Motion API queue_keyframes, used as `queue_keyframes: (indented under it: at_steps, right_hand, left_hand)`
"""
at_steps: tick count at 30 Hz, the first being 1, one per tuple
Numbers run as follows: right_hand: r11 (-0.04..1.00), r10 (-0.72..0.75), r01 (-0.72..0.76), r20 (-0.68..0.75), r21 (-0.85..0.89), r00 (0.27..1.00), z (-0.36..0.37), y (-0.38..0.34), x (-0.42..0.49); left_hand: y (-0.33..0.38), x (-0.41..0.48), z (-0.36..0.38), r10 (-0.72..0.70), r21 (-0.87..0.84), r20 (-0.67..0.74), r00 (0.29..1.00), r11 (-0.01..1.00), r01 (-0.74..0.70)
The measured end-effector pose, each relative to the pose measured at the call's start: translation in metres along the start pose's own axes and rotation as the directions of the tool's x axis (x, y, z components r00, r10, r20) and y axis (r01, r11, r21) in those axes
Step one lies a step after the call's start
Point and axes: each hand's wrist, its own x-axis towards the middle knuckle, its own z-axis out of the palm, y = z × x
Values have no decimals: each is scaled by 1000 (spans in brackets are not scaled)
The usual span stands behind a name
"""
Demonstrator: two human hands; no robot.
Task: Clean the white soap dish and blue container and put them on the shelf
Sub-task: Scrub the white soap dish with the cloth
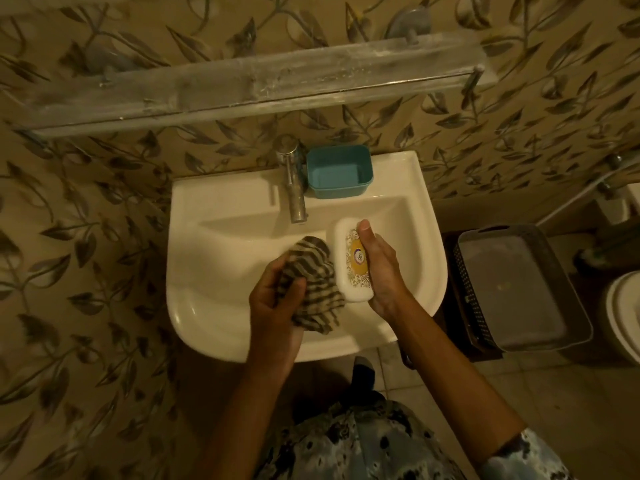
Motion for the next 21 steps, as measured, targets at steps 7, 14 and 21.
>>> queue_keyframes:
  at_steps: [7,14,21]
  right_hand:
    - [996,-82,82,7,-41,997,4,14,-18]
    - [989,29,-13,111,-147,993,7,27,-32]
    - [1000,-11,11,-41,14,999,14,22,-34]
  left_hand:
    - [-25,-16,18,314,652,136,940,686,-323]
    - [-11,6,35,399,748,-51,915,622,-230]
    - [-2,25,26,259,710,-36,965,686,-158]
